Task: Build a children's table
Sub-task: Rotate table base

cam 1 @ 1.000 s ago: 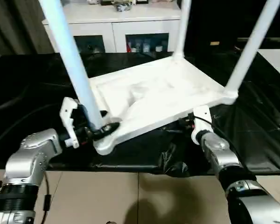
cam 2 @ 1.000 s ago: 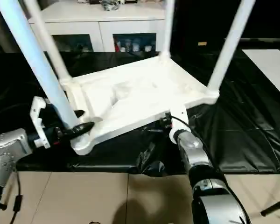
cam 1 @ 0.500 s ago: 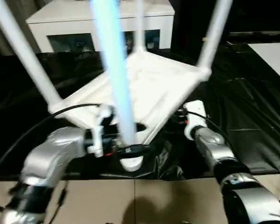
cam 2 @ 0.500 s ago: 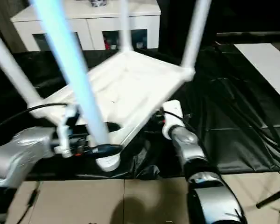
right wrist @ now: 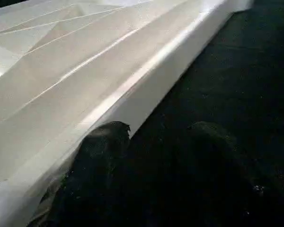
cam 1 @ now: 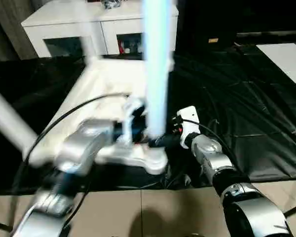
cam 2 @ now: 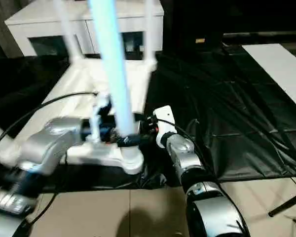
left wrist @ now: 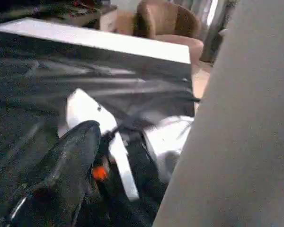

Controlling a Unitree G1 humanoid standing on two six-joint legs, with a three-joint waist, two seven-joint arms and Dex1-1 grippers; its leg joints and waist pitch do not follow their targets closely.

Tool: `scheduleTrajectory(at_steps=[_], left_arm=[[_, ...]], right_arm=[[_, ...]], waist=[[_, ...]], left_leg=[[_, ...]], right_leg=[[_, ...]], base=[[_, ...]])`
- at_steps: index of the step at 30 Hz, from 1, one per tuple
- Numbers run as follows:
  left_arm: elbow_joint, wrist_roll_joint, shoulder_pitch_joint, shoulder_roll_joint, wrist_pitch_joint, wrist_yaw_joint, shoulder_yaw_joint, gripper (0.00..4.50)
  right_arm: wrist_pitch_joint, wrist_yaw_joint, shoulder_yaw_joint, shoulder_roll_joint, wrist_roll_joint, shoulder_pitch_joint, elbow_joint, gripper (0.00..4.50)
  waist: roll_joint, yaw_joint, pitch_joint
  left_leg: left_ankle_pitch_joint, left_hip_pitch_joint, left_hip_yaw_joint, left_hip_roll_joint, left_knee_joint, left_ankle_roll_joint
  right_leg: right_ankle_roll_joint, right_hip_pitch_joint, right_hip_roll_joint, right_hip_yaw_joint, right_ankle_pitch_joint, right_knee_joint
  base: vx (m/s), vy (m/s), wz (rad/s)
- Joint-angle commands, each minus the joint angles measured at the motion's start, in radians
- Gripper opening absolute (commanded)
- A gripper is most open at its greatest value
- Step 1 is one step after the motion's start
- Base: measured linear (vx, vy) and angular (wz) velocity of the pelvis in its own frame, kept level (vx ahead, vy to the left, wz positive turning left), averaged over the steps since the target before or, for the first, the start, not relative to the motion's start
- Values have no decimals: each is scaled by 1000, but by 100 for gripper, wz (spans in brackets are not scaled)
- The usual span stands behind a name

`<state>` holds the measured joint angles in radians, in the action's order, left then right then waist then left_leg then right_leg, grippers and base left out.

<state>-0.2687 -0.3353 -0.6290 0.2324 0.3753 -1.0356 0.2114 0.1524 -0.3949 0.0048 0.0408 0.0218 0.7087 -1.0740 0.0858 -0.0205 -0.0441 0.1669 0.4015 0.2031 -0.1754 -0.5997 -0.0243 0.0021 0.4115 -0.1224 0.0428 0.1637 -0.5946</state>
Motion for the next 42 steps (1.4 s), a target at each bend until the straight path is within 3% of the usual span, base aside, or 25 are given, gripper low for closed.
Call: scheduleTrajectory(at_steps=[1, 5, 7, 10, 15, 17, 19, 21, 26, 29, 33, 35, 37, 38, 42], left_arm=[[-63, 68, -34, -13, -55, 84, 18, 442], [-154, 128, -65, -11, -145, 177, -1, 442], [-149, 130, -55, 2, -158, 174, -14, 442], [-126, 124, -27, 17, -159, 126, -16, 442], [-85, 113, 38, 73, -135, 38, 22, 442], [-87, 121, 67, 108, -134, -6, 49, 442], [-134, 153, 76, 133, -152, -29, 70, 427], [-206, 190, 60, 135, -178, -22, 78, 417], [-284, 233, 32, 150, -214, -37, 97, 381], [-314, 237, 12, 159, -225, -61, 112, 364], [-404, 265, -33, 144, -268, -68, 106, 335], [-423, 272, -42, 143, -276, -78, 109, 320], [-442, 280, -49, 151, -270, -115, 125, 320], [-444, 281, -49, 153, -268, -124, 129, 297], [-473, 296, -52, 159, -267, -129, 143, 286]], right_arm=[[14, -28, 35, -37, -28, 32, -12, 278], [20, 107, 9, 20, -47, 51, -36, 278], [18, 127, -28, 58, -23, 59, -35, 278], [22, 94, -48, 101, -9, 56, -13, 278], [31, -4, -55, 180, -3, 33, 41, 278], [36, -88, -36, 236, -7, 9, 79, 278], [33, -257, 16, 300, -15, -44, 161, 278], [12, -403, 72, 349, -18, -99, 253, 278], [-53, -578, 140, 416, 2, -183, 412, 278], [-92, -616, 148, 434, 23, -211, 490, 278], [-141, -640, 135, 435, 56, -227, 574, 278], [-157, -648, 134, 435, 63, -232, 595, 278], [-185, -662, 134, 438, 74, -240, 630, 278], [-188, -664, 134, 439, 74, -241, 634, 278], [-210, -663, 135, 446, 82, -244, 656, 278]], waist=[[8, 7, 71], [1, 5, 68], [-1, 13, 68], [-3, 19, 68], [-1, 30, 73], [1, 36, 73], [0, 46, 73], [5, 58, 73], [1, 61, 68], [5, 62, 66], [4, 58, 64], [2, 58, 64], [9, 57, 64], [7, 58, 63], [8, 57, 66]], left_leg=[[358, -27, -21, -33, 80, 35], [370, -22, -24, -30, 79, 37], [380, -32, -21, -32, 77, 37], [343, -22, -21, -32, 78, 50], [298, -24, -17, -35, 72, 77], [293, -26, -15, -35, 71, 83], [292, -27, -14, -36, 69, 91], [284, -27, -14, -35, 69, 100], [324, -24, -18, -38, 76, 87], [368, -29, -20, -40, 80, 65], [397, -26, -23, -38, 84, 45], [400, -26, -24, -38, 84, 41], [411, -28, -25, -39, 87, 33], [412, -29, -24, -39, 87, 34], [394, -26, -24, -39, 85, 36]], right_leg=[[-279, -53, -12, -6, 131, 57], [-258, -54, -17, -5, 214, 63], [-250, -44, -18, -8, 257, 71], [-248, -49, -16, -6, 247, 67], [-259, -46, -11, -4, 196, 59], [-262, -46, -9, -3, 182, 59], [-258, -47, -8, -3, 166, 58], [-251, -49, -8, -5, 150, 58], [-246, -50, -11, -6, 194, 64], [-242, -44, -14, -7, 253, 68], [-213, -43, -16, -8, 314, 74], [-209, -43, -18, -9, 324, 76], [-211, -40, -17, -9, 323, 77], [-211, -39, -15, -9, 323, 79], [-227, -41, -18, -10, 280, 73]], base=[[0, 0, 0], [0, 0, 0], [0, 0, 0], [0, 0, 0], [0, 0, 0], [0, 0, 0], [0, 0, 0], [0, 0, 0], [0, 0, 0], [0, 0, 0], [0, 0, 0], [0, 0, 0], [0, 0, 0], [0, 0, 0], [0, 0, 0]])
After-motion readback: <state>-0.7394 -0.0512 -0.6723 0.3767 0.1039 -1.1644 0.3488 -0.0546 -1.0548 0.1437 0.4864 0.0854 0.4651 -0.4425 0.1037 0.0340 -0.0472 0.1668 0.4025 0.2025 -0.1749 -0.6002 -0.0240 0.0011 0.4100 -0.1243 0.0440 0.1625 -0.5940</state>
